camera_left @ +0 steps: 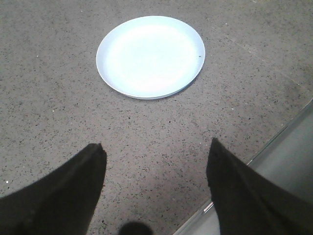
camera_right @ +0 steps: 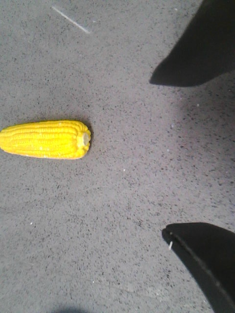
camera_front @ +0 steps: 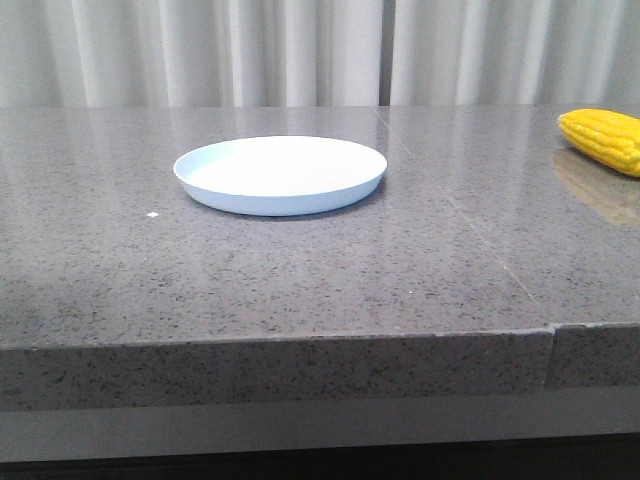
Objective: Place corn on plate with both arms
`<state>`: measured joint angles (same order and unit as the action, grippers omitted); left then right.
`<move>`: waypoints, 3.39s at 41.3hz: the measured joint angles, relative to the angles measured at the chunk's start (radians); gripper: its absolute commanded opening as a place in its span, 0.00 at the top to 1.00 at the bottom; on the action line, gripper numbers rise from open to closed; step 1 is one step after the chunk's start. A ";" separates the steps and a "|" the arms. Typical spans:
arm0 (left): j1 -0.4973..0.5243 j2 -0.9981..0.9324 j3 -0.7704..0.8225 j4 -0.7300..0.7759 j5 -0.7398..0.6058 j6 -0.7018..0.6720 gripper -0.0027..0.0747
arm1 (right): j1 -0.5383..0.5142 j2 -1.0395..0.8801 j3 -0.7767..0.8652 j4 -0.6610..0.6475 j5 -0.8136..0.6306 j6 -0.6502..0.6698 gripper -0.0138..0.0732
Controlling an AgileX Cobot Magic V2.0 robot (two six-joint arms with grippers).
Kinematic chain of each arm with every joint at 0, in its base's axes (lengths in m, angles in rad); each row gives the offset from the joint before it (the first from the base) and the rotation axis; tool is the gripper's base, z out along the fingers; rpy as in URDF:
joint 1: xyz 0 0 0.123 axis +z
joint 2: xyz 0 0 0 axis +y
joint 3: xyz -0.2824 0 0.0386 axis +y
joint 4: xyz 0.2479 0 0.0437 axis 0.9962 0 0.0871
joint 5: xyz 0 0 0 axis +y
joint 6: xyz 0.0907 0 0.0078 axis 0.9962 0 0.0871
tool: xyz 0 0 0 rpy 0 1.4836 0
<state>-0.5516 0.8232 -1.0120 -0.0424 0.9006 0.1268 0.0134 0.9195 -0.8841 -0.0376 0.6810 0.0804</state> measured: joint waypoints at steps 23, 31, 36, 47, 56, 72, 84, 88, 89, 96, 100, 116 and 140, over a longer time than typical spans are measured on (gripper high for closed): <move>0.000 0.000 0.001 -0.002 0.000 0.000 0.40 | -0.054 0.615 -0.544 0.022 0.289 -0.033 0.15; 0.000 0.000 0.001 -0.002 0.000 0.000 0.40 | -0.109 0.785 -0.666 0.093 0.310 -0.091 0.15; 0.000 0.000 0.001 -0.002 0.000 0.000 0.40 | -0.114 0.869 -0.711 0.106 0.298 -0.118 0.15; 0.000 0.000 0.001 -0.002 0.000 0.000 0.40 | -0.111 0.972 -0.745 0.132 0.168 -0.123 0.15; 0.000 0.000 0.001 -0.002 0.000 0.000 0.40 | -0.109 1.010 -0.747 0.139 0.105 -0.127 0.28; 0.000 0.000 0.001 -0.002 0.000 0.000 0.40 | -0.104 1.022 -0.748 0.157 0.119 -0.135 0.57; 0.000 0.000 0.001 -0.002 0.000 0.000 0.40 | 0.046 0.883 -0.748 0.157 0.168 -0.148 0.57; 0.000 0.000 0.001 -0.002 0.000 0.000 0.40 | 0.140 0.839 -0.748 0.173 0.178 -0.150 0.57; 0.000 0.000 0.001 -0.002 0.000 0.000 0.40 | 0.161 0.833 -0.748 0.176 0.180 -0.150 0.57; 0.000 0.000 0.001 -0.002 0.000 0.000 0.40 | 0.308 0.827 -0.748 0.238 0.182 -0.150 0.57; 0.000 0.000 0.001 -0.002 0.000 0.000 0.40 | 0.370 0.839 -0.748 0.291 0.161 -0.148 0.57; 0.000 0.000 0.001 -0.002 0.000 0.000 0.40 | 0.470 0.968 -0.748 0.423 -0.033 -0.138 0.45; 0.000 0.000 0.001 -0.002 0.000 0.000 0.40 | 0.470 1.025 -0.748 0.431 -0.077 -0.136 0.14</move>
<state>-0.5516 0.8232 -1.0112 -0.0445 0.9006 0.1268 0.4834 1.9450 -1.6326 0.3931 0.6043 -0.0556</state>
